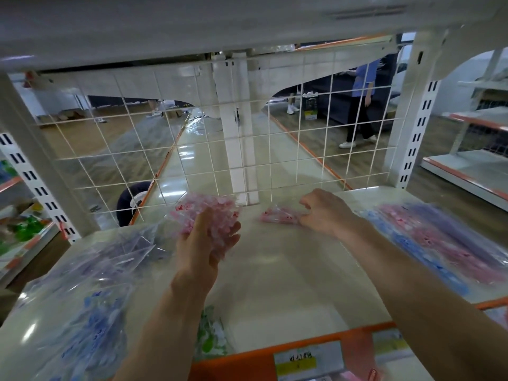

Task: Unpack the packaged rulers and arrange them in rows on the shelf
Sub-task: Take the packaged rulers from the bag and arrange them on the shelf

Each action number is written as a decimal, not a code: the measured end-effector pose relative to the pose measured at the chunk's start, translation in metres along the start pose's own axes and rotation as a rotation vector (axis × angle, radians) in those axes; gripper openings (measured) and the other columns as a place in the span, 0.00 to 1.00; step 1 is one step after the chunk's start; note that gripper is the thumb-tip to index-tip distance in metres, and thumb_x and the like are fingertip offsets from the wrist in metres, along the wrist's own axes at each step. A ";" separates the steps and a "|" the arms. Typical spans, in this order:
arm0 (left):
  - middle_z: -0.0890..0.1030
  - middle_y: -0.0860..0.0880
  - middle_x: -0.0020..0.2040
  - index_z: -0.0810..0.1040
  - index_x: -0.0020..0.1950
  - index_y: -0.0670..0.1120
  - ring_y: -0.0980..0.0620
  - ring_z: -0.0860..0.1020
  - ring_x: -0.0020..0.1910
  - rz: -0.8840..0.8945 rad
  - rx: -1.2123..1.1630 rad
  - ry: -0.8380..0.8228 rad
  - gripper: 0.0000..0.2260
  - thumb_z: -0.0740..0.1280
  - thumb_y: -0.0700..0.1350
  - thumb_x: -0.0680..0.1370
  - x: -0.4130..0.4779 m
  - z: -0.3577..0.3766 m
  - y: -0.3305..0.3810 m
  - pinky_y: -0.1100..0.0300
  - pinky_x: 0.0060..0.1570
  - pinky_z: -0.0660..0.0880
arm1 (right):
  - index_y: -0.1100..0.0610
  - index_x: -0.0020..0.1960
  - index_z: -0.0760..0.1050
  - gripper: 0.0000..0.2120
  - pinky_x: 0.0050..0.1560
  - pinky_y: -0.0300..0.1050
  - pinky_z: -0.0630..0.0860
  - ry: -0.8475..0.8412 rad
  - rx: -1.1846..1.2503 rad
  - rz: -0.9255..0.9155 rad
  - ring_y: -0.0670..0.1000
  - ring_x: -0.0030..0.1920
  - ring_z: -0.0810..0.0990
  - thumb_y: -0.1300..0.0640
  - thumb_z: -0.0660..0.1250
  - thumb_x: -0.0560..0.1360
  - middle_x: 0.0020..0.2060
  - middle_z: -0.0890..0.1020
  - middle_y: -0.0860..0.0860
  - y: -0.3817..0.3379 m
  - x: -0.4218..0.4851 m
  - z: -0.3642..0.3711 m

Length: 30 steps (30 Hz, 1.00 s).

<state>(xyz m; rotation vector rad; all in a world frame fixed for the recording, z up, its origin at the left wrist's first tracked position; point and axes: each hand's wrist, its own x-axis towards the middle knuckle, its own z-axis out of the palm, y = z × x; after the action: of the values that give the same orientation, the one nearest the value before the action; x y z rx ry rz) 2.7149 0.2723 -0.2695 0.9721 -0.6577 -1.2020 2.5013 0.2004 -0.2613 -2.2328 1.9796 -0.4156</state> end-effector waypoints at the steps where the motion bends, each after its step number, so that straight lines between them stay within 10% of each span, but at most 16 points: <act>1: 0.85 0.44 0.42 0.80 0.51 0.43 0.46 0.83 0.41 -0.012 -0.005 -0.024 0.10 0.60 0.45 0.81 0.000 0.000 0.000 0.57 0.36 0.81 | 0.56 0.52 0.78 0.14 0.50 0.43 0.69 0.053 0.036 -0.019 0.55 0.54 0.75 0.46 0.64 0.75 0.50 0.77 0.52 -0.006 -0.003 -0.001; 5: 0.84 0.40 0.47 0.80 0.53 0.40 0.45 0.83 0.42 -0.044 -0.033 -0.074 0.12 0.58 0.43 0.81 0.000 0.003 0.001 0.56 0.37 0.80 | 0.59 0.41 0.78 0.12 0.44 0.44 0.77 0.100 0.728 -0.067 0.54 0.43 0.83 0.50 0.65 0.74 0.36 0.82 0.50 -0.057 -0.021 0.000; 9: 0.84 0.40 0.49 0.80 0.53 0.40 0.43 0.83 0.48 -0.027 0.063 -0.110 0.07 0.64 0.40 0.78 -0.001 0.000 0.001 0.52 0.46 0.80 | 0.58 0.54 0.78 0.13 0.30 0.36 0.74 -0.022 1.161 0.083 0.45 0.34 0.81 0.54 0.72 0.72 0.37 0.83 0.51 -0.090 -0.034 0.013; 19: 0.76 0.35 0.38 0.76 0.38 0.37 0.46 0.75 0.31 0.000 0.100 -0.019 0.06 0.66 0.35 0.76 0.003 -0.005 0.000 0.61 0.26 0.71 | 0.57 0.51 0.76 0.15 0.35 0.34 0.68 -0.090 0.947 0.031 0.44 0.38 0.76 0.49 0.73 0.69 0.40 0.79 0.48 -0.096 -0.047 0.038; 26: 0.81 0.37 0.45 0.78 0.45 0.37 0.41 0.80 0.49 -0.049 -0.091 -0.172 0.08 0.60 0.35 0.79 0.001 -0.005 0.002 0.51 0.49 0.80 | 0.61 0.43 0.79 0.07 0.28 0.32 0.69 0.028 1.181 0.036 0.42 0.30 0.77 0.57 0.68 0.75 0.33 0.84 0.51 -0.095 -0.045 0.032; 30: 0.82 0.40 0.48 0.78 0.56 0.39 0.48 0.82 0.42 -0.090 -0.092 -0.128 0.08 0.64 0.38 0.78 0.003 -0.004 0.001 0.55 0.40 0.80 | 0.56 0.40 0.79 0.06 0.30 0.36 0.72 0.163 1.358 0.108 0.43 0.31 0.78 0.59 0.67 0.75 0.30 0.80 0.47 -0.093 -0.044 0.029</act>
<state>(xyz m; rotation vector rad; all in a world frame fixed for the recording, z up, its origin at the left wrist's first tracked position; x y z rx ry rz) 2.7191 0.2701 -0.2706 0.8603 -0.6597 -1.3709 2.5937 0.2534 -0.2683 -1.1975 1.1330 -1.3967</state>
